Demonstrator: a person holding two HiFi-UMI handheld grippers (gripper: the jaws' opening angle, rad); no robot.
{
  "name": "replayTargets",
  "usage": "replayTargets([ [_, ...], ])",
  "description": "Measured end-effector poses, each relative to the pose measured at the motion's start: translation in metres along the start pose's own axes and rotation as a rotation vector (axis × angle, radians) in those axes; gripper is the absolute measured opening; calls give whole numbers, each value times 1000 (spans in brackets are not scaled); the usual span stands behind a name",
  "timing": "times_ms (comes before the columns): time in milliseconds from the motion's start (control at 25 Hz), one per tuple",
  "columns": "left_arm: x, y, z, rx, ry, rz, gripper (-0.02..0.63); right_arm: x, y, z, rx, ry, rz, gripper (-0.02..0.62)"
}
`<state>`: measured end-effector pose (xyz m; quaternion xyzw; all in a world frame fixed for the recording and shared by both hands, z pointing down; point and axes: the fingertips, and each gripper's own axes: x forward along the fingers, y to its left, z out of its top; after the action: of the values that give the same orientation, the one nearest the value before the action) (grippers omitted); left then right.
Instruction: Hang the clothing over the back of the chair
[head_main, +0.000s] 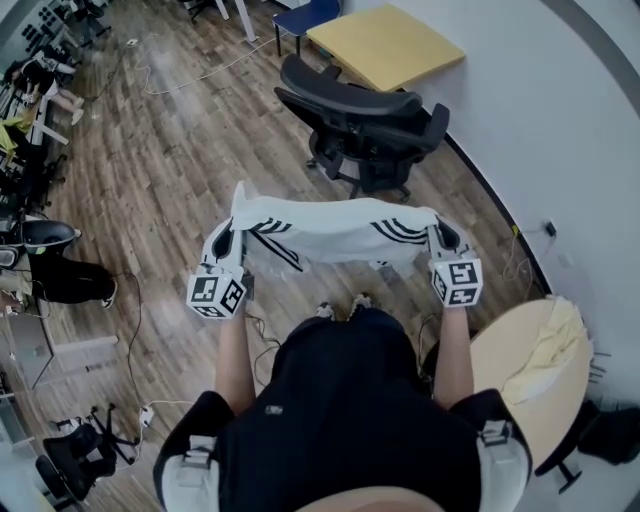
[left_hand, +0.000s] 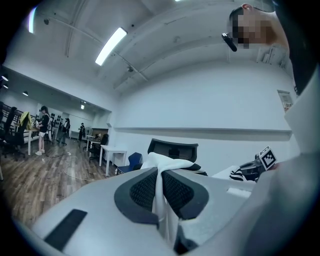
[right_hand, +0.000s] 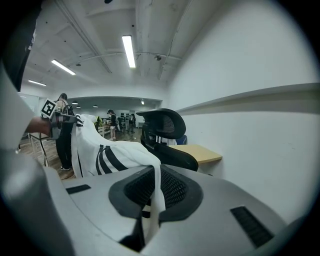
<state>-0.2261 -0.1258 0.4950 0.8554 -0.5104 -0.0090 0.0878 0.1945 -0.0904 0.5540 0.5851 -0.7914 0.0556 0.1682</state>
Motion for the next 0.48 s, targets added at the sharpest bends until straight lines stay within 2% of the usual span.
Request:
replayTargets([
  [320, 18, -18, 8, 10, -17, 56, 14, 16, -31, 10, -2, 9, 46, 9],
  [480, 22, -29, 11, 26, -25, 70, 14, 22, -45, 16, -23, -45, 63, 9],
])
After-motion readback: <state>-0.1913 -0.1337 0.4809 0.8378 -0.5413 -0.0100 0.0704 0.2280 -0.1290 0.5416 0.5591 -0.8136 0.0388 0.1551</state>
